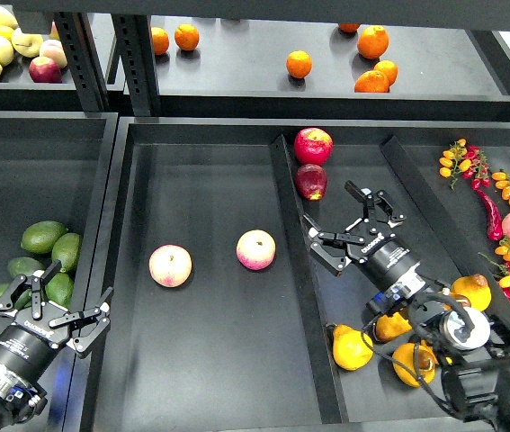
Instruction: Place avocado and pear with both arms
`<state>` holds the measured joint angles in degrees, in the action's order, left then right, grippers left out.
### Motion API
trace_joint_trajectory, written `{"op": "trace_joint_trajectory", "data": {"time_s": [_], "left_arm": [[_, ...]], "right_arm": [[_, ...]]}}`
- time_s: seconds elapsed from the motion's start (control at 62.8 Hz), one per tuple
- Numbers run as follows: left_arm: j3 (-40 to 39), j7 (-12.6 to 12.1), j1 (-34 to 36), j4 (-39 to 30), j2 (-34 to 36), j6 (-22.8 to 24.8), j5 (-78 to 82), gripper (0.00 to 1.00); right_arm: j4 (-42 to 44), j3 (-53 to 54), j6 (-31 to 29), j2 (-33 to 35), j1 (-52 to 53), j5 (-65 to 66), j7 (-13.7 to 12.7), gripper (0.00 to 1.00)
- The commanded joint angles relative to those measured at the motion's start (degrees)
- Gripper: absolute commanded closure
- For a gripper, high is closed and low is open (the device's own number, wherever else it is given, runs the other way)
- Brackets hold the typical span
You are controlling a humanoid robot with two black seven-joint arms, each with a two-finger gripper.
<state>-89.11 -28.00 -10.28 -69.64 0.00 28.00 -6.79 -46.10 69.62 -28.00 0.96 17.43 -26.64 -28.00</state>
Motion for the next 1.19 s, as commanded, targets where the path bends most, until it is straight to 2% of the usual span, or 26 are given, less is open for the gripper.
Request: {"op": "trace_joint_trajectory", "data": {"time_s": [0.0, 0.223, 0.366, 0.557, 0.716, 0.812, 0.971, 1.178], "left_arm": [[-0.2, 0.0, 0.0, -0.1, 0.0, 0.0, -0.2, 0.01], [-1.0, 0.0, 0.1, -0.5, 0.0, 0.0, -0.2, 0.01], [-2.4, 0.0, 2.1, -1.6, 0.0, 0.0, -0.2, 0.01], [-3.9, 0.0, 7.7, -5.5, 0.0, 0.0, -0.2, 0.01], [-3.9, 0.0, 9.8, -9.1, 0.0, 0.0, -0.3, 0.01], [-3.1, 1.9, 9.8, -9.6, 0.0, 0.0, -0.2, 0.01], [-1.9, 2.5, 9.6, -8.6, 0.0, 0.0, -0.2, 0.01], [3.0, 6.2, 9.7, -5.9, 0.0, 0.0, -0.1, 0.01]], "right_arm": [[-0.3, 1.4, 0.0, -1.0, -2.6, 0.0, 0.0, 0.01], [-5.0, 2.4, 0.0, -1.0, -7.1, 0.2, 0.0, 0.01], [-12.6, 3.8, 6.4, -1.0, -8.9, 0.5, 0.0, 0.01], [-16.5, 7.0, 12.4, -1.0, -8.3, 3.1, 0.0, 0.0], [-18.3, 9.3, 13.1, -1.0, -7.8, 6.6, 0.0, 0.0], [-19.1, 11.2, 12.8, -1.0, -8.4, 7.1, 0.0, 0.0], [-20.4, 13.7, 12.5, -1.0, -11.4, 7.2, 0.0, 0.0], [-20.5, 13.3, 11.2, -1.0, -15.6, 8.8, 0.0, 0.0]]}}
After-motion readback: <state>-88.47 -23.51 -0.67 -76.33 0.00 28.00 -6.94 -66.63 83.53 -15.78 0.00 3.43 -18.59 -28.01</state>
